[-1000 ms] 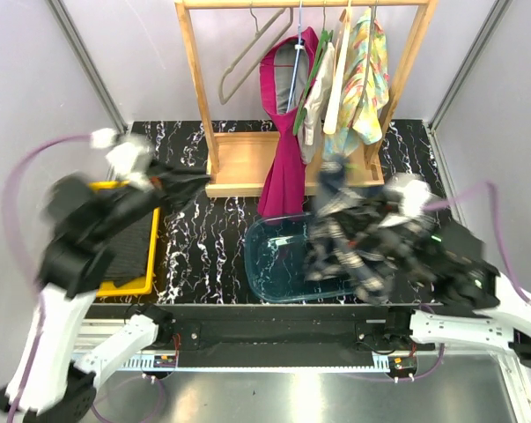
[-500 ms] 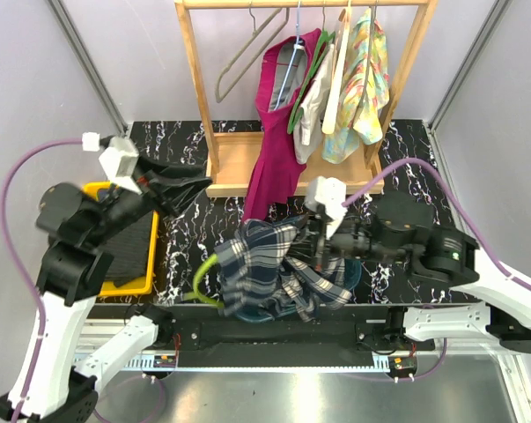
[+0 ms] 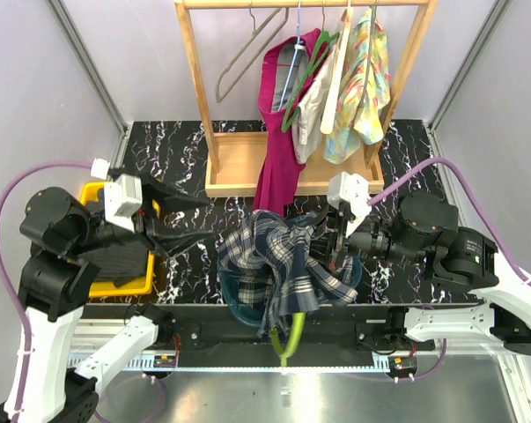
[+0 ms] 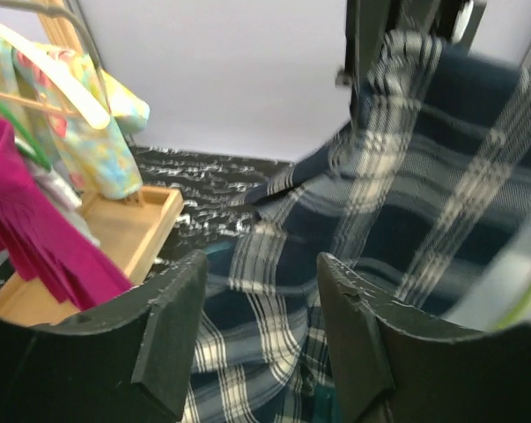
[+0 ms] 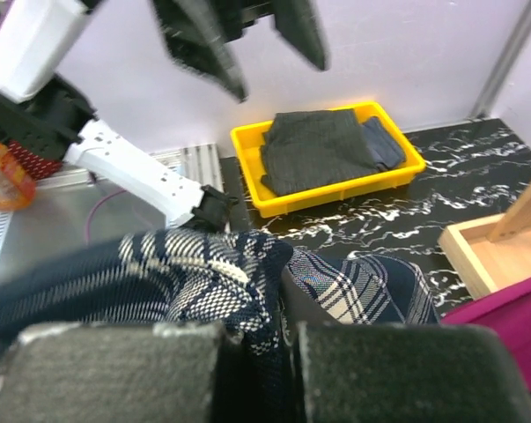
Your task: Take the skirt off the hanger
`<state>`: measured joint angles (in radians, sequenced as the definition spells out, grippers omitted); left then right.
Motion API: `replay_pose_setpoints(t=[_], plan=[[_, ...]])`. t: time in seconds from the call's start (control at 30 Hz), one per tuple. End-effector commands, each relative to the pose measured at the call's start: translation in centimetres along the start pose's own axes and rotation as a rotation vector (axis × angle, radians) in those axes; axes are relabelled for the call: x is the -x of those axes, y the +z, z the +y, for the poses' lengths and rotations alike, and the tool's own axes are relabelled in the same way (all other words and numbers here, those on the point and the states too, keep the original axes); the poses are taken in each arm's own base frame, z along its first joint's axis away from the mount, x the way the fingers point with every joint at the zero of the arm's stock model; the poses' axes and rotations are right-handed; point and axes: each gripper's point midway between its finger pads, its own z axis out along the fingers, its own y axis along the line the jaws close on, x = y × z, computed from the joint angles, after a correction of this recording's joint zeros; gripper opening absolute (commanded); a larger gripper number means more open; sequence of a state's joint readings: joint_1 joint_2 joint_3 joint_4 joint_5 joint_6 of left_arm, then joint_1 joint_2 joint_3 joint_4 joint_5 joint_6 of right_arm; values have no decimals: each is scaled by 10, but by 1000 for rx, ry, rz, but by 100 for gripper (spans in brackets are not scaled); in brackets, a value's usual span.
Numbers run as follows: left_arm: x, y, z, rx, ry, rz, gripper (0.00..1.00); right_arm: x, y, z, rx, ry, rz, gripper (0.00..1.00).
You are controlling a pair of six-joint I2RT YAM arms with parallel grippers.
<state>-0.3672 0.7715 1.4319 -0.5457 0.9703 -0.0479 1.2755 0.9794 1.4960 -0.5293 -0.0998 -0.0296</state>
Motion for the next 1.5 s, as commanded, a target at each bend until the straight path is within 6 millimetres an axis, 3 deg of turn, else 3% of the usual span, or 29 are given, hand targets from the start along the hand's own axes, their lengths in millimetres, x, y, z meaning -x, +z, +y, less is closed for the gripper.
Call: replay_pose_setpoints(t=[0.0, 0.07, 0.13, 0.17, 0.23, 0.27, 0.33, 0.47, 0.7, 0.93, 1.07, 1.13, 1.33, 1.47], plan=[[0, -17, -17, 8, 131, 13, 60, 60, -21, -32, -203, -2, -180, 0], [3, -21, -15, 52, 149, -7, 61, 69, -13, -58, -354, 26, -158, 0], [9, -23, -17, 69, 156, -35, 61, 55, -10, -81, -485, 12, -54, 0], [9, -23, -17, 69, 158, -40, 60, 42, 10, -87, -513, 5, 8, 0], [14, -24, -21, 56, 176, -61, 60, 44, 7, -106, -639, -3, 52, 0], [15, -24, -22, 55, 175, -65, 60, 47, 20, -114, -687, -9, 73, 0], [16, -24, -23, 48, 175, -75, 59, 37, 19, -128, -783, -41, 162, 0], [15, -23, -17, 79, 184, -94, 58, 40, 35, -131, -802, -53, 192, 0], [-2, -26, -9, 136, 169, -88, 56, 51, 37, -128, -781, -38, 148, 0], [-58, -30, 16, 249, 155, -21, 55, 56, 41, -126, -760, -40, 135, 0], [-71, -34, 37, 337, 203, 13, 53, 56, 41, -125, -752, -45, 136, 0], [-68, -34, 43, 354, 219, 17, 50, 53, 39, -125, -752, -47, 145, 0], [-31, -32, 29, 305, 256, -40, 46, 47, 32, -124, -752, -43, 153, 0], [-24, -34, 26, 311, 247, -54, 46, 44, 33, -123, -743, -39, 156, 0]])
